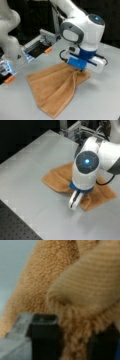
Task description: Folding a towel twice
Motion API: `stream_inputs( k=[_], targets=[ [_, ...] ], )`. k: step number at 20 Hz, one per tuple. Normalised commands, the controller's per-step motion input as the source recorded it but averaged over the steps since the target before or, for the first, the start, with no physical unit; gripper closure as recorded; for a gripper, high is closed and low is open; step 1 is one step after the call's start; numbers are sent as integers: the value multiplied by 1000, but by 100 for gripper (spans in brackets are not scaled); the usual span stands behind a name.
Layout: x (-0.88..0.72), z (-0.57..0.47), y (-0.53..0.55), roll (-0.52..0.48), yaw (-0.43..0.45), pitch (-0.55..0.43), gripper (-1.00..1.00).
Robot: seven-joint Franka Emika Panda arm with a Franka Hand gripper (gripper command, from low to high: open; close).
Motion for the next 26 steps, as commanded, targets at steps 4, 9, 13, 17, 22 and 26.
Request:
stream_inputs(
  k=[4,9,13,17,22,26],
  targets=[
    [-234,-76,33,-261,-1,-206,100],
    [-184,-74,60,-173,-39,-191,100],
    [-197,-95,180,-117,-120,-175,100],
    [-264,-67,230,-85,-101,-162,100],
    [-364,-22,198,-50,-131,-153,100],
    [-389,-22,54,-12,-128,-146,100]
  ],
)
